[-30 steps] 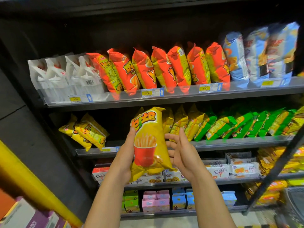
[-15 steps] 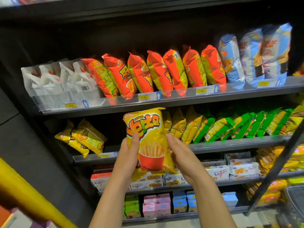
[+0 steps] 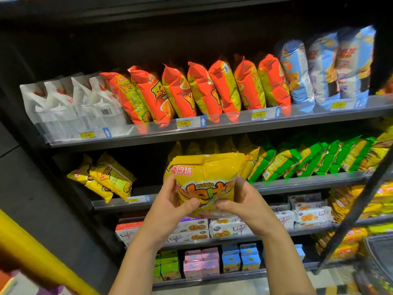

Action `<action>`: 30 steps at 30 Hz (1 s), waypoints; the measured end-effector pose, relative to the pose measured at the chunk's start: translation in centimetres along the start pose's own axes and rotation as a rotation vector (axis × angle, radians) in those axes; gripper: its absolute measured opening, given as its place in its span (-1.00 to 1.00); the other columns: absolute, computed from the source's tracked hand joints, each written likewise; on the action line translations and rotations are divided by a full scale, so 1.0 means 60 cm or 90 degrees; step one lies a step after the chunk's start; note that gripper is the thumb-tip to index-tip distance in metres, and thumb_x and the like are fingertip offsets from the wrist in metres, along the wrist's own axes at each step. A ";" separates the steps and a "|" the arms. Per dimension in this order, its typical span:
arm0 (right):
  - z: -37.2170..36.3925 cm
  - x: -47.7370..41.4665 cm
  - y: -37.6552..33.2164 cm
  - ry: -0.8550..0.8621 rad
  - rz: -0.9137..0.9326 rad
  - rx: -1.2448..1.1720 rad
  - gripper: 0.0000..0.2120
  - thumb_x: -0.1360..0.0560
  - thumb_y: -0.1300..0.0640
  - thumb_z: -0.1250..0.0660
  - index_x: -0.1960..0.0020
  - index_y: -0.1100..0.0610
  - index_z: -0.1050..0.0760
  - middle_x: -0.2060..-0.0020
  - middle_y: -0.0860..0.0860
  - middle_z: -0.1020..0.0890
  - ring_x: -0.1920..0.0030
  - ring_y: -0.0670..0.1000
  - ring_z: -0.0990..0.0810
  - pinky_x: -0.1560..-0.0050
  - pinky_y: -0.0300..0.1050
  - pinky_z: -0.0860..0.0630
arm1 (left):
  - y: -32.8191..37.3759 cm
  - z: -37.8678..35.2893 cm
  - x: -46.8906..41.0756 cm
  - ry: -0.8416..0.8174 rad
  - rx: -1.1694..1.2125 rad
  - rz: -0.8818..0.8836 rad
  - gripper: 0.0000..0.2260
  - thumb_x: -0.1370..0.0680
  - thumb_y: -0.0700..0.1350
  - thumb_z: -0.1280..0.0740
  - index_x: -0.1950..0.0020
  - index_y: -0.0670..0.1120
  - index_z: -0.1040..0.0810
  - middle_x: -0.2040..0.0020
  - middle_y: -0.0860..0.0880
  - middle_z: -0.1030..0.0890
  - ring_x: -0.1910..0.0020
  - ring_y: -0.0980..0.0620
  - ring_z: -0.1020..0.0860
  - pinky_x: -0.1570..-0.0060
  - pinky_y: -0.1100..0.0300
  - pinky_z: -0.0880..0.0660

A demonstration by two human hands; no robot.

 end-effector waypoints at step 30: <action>-0.045 -0.012 0.007 0.101 -0.190 -0.260 -0.48 -0.51 -0.04 -0.50 -0.43 0.03 -0.52 -0.19 0.09 -0.74 -0.20 0.16 -0.72 -0.31 0.27 -0.59 | 0.025 -0.011 0.003 0.244 0.009 0.112 -0.57 -0.59 0.05 -0.47 -0.44 0.09 -0.49 -0.29 0.07 -0.63 -0.20 0.08 -0.63 -0.14 0.09 -0.60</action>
Point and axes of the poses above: each hand's wrist, its own x-axis away from the middle knuckle, its own z-axis out of the back of the hand, y = z × x, the point moved 1 cm from there along -x, towards the middle knuckle
